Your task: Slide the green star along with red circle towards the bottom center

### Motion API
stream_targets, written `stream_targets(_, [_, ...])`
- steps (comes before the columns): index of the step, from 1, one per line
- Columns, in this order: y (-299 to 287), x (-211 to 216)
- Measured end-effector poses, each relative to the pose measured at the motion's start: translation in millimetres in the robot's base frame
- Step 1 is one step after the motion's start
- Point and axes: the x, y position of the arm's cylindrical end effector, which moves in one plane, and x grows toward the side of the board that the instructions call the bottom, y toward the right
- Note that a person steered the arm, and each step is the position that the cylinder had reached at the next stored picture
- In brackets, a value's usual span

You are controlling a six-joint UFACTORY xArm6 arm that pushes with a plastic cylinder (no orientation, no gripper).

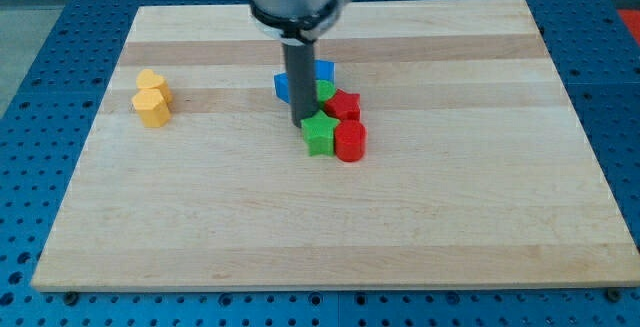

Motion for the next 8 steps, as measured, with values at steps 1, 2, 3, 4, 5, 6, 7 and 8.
stream_targets(1, [32, 20])
stream_targets(2, [62, 35])
stream_targets(3, [73, 46])
stream_targets(4, [63, 49])
stream_targets(5, [40, 49])
stream_targets(6, [10, 55])
stream_targets(7, [-2, 69])
stream_targets(8, [21, 76])
